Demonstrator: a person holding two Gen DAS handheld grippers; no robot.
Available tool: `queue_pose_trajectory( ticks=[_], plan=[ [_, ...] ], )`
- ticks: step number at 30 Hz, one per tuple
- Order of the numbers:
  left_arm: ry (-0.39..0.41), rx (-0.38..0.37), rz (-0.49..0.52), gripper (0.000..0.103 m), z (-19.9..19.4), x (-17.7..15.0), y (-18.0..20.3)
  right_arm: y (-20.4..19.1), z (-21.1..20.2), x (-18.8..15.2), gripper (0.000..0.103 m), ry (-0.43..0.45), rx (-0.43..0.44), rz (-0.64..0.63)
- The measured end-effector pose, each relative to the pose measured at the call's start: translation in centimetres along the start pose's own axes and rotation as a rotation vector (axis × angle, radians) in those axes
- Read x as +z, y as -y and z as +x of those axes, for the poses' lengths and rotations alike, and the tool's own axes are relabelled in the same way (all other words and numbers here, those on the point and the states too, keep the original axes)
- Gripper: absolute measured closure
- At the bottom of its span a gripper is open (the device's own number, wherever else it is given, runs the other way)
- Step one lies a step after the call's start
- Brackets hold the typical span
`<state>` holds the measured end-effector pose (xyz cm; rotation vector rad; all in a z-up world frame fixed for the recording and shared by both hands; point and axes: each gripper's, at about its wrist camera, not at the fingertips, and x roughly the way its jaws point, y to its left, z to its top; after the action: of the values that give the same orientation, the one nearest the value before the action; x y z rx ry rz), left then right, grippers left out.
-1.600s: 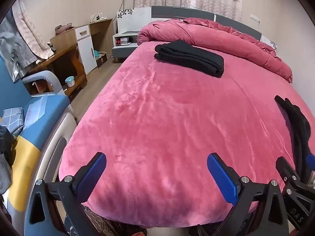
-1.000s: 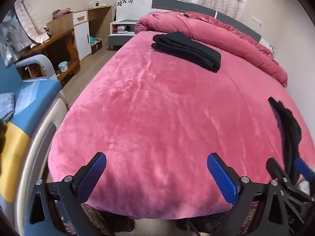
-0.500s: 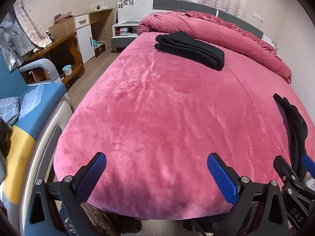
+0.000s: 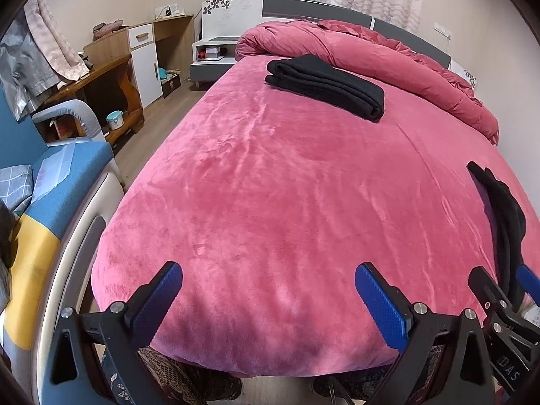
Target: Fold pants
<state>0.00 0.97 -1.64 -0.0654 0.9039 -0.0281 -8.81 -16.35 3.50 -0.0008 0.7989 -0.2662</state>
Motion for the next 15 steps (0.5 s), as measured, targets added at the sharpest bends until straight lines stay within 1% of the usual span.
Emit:
queue_pose_trajectory(
  ticks=[15],
  plan=[
    [0.004, 0.005, 0.005, 0.0, -0.07, -0.17, -0.18, -0.03, 0.01, 0.17, 0.004, -0.004, 0.004, -0.007]
  ],
)
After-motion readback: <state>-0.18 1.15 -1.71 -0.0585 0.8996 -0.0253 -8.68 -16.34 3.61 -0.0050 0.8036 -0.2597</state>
